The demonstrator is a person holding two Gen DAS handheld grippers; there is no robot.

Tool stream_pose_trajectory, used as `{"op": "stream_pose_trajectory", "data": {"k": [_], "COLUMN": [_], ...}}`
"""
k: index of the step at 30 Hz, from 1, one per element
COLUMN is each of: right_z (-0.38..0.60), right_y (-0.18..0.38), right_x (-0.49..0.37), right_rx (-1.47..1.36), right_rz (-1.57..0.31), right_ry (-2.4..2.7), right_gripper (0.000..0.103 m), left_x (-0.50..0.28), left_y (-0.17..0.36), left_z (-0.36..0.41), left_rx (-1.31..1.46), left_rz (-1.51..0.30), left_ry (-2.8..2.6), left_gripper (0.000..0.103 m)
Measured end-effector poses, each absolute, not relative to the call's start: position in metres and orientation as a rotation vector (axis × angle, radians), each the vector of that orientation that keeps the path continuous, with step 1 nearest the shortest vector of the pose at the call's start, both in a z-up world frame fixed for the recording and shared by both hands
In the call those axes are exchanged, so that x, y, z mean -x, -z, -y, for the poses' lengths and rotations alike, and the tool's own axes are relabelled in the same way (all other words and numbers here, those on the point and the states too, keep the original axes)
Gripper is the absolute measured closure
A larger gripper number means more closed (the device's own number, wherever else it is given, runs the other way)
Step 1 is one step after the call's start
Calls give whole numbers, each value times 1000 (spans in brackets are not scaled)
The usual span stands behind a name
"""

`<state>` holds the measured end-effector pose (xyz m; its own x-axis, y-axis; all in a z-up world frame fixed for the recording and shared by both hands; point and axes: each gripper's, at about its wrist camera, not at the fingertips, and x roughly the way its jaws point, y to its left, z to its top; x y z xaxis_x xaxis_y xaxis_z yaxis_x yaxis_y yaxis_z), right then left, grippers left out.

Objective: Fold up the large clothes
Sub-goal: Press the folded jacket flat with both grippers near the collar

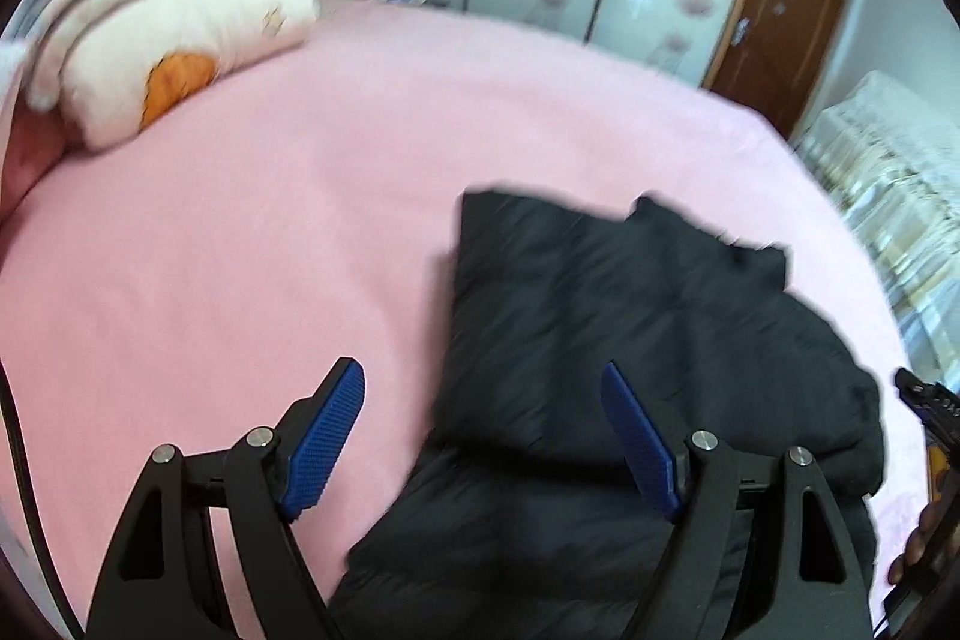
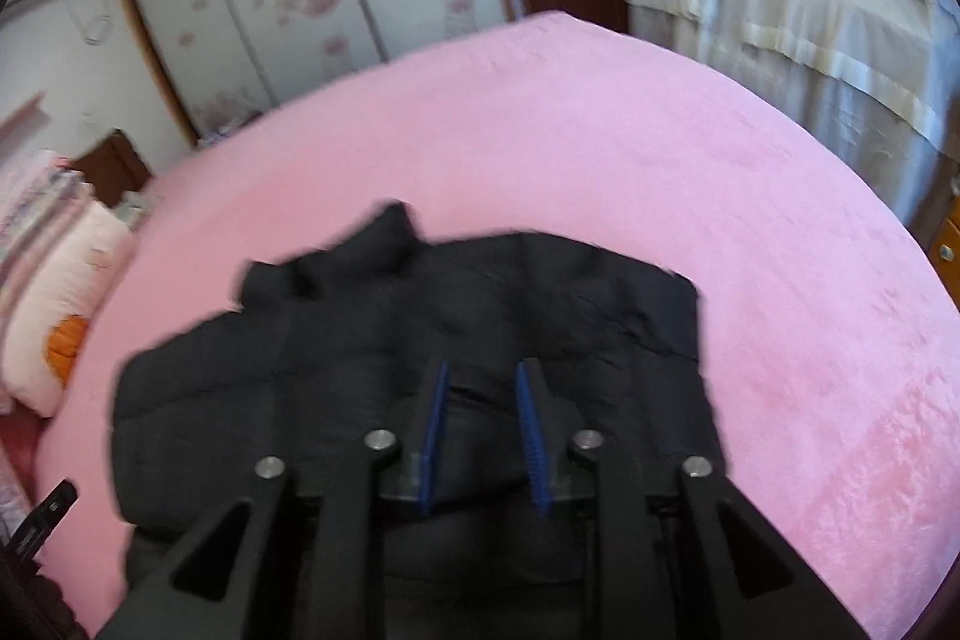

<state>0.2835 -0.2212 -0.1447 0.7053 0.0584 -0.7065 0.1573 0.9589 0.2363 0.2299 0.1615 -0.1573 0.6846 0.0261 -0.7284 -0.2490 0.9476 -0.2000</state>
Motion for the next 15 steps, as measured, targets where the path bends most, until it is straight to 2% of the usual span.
{"op": "stream_pose_trajectory", "data": {"k": [7,10,15], "right_z": [108,74,74], "right_y": [130,146,185], "right_x": [-306,-321,-356], "right_rx": [-179,-110,-18], "right_rz": [-764,-793,-896], "right_ry": [-236,-298,-225], "right_gripper": [77,76,77], "left_x": [-290,-315,-357], "left_y": [155,172,216], "left_z": [-114,-100,-103], "left_rx": [276,265,253], "left_rz": [-807,-820,-962], "left_ry": [-57,-48,-89], "left_gripper": [20,20,20]}}
